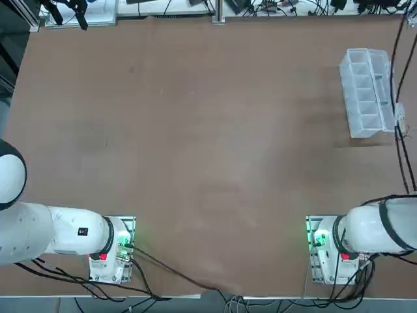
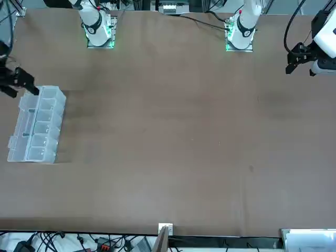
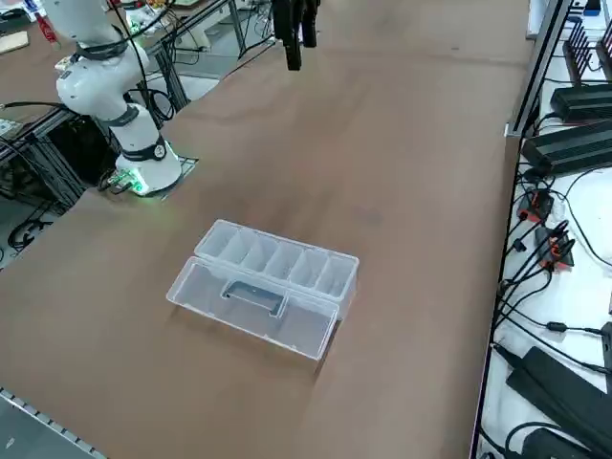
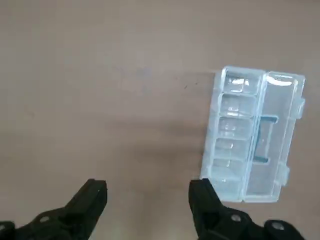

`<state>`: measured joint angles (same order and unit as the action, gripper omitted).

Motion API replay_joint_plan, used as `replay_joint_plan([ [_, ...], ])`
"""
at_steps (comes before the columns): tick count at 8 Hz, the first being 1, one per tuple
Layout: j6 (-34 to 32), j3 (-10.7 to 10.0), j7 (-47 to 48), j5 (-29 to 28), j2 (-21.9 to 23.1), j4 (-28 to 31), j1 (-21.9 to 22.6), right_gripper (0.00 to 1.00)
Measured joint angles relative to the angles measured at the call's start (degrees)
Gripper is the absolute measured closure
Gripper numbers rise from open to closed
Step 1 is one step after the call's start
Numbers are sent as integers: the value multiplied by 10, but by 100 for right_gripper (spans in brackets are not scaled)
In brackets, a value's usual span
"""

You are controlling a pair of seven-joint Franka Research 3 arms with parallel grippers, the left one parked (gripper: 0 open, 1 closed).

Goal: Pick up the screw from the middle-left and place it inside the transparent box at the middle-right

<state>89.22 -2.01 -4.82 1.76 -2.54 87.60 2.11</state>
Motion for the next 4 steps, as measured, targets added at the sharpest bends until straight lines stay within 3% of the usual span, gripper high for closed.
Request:
replay_joint_plan([
  [4,-2,-6,10,4,56,50,17,0],
])
